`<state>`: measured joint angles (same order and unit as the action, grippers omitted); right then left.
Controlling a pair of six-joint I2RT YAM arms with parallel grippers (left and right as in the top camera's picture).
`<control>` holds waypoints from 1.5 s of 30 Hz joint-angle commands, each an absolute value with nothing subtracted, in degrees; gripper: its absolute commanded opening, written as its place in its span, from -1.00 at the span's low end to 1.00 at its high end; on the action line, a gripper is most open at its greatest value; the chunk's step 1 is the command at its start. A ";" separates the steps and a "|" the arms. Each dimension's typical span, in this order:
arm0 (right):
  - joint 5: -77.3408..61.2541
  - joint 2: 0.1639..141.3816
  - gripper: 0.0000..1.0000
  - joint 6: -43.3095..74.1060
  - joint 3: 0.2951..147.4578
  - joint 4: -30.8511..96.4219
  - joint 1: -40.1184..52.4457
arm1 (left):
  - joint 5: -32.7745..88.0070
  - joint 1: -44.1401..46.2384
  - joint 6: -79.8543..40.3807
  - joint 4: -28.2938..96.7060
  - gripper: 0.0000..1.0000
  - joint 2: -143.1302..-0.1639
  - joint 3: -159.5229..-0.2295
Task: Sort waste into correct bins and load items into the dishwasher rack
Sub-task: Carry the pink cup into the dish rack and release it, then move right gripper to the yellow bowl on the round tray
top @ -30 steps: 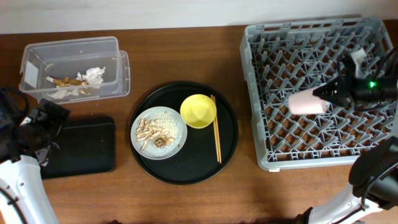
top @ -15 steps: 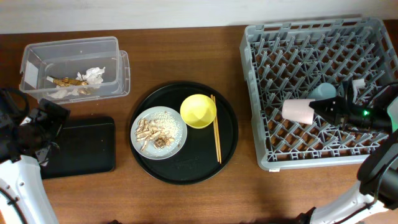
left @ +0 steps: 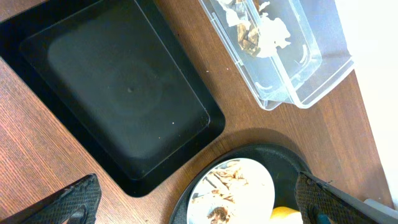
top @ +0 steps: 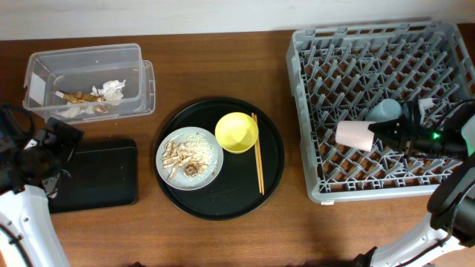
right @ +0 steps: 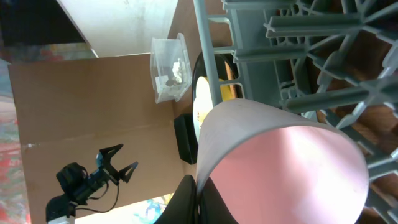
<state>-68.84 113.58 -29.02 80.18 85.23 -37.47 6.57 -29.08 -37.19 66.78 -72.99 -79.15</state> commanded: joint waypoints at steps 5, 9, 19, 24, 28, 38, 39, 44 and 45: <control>-50.06 113.38 -0.81 -17.32 86.67 84.97 -40.86 | 6.15 -29.41 -37.76 66.87 0.98 -73.23 -78.98; -37.36 111.53 -0.78 -7.18 91.07 83.92 -40.99 | 6.15 -29.41 -37.74 66.87 0.98 -73.23 -78.98; -27.05 101.10 -0.74 4.99 96.09 83.66 -40.84 | 6.15 -29.41 -37.74 66.87 0.98 -73.23 -78.98; -27.14 92.20 -0.69 4.73 96.07 83.83 -37.80 | 6.15 -29.41 -37.74 66.87 0.98 -73.23 -78.98; -27.18 84.20 -0.35 4.56 96.07 82.83 -25.80 | 6.15 -29.41 -37.74 66.87 0.98 -73.23 -78.98; -8.95 90.96 0.10 16.86 95.81 60.60 18.63 | 6.15 -29.41 -37.74 66.87 0.98 -73.23 -78.98; -6.31 93.30 0.02 18.57 95.81 57.43 21.76 | 6.15 -29.41 -37.74 66.87 0.98 -73.23 -78.98; -0.14 106.13 -0.14 25.98 95.81 42.72 31.59 | 6.15 -29.41 -37.74 66.87 0.98 -73.23 -79.00; -0.12 108.73 -0.13 27.38 95.81 40.73 32.82 | 6.15 -29.41 -37.74 66.87 0.98 -73.23 -78.98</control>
<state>-5.56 103.26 20.62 95.59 44.21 29.69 6.57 -29.08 -37.19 66.78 -72.99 -79.15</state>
